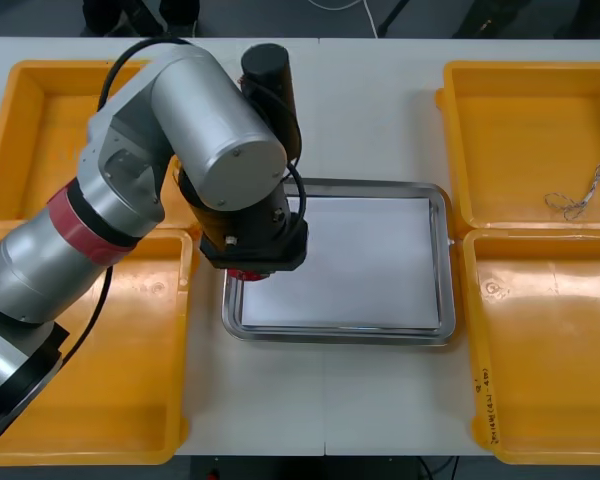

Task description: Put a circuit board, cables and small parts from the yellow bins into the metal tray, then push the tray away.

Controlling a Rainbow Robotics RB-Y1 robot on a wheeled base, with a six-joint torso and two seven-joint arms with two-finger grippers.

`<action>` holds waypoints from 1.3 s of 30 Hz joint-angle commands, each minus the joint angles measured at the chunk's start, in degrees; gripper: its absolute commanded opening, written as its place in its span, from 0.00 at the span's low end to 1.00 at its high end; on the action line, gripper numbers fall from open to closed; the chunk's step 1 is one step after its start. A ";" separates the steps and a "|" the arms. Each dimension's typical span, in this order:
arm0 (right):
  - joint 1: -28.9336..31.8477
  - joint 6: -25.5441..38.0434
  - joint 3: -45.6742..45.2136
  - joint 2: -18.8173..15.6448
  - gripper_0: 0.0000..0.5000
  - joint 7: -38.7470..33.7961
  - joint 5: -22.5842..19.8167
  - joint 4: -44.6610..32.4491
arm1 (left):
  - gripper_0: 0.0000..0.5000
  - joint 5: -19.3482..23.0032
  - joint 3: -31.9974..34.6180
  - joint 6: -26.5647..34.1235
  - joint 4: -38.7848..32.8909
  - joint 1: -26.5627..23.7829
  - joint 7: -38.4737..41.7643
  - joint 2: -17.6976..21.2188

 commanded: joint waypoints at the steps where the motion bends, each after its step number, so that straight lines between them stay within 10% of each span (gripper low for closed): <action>1: -2.62 -1.57 0.46 -2.58 0.00 5.41 -3.70 -1.11 | 0.00 -1.33 -3.15 0.32 1.63 -2.69 -3.62 -2.87; 13: -10.53 -1.48 8.54 -2.58 0.00 18.16 -4.58 0.56 | 0.00 -2.12 -8.34 -4.03 4.88 -2.61 -5.03 -4.01; 39: -23.71 -1.48 23.66 4.98 0.00 18.86 1.48 8.03 | 0.01 -3.96 -10.54 -10.89 10.16 0.38 -9.07 -6.03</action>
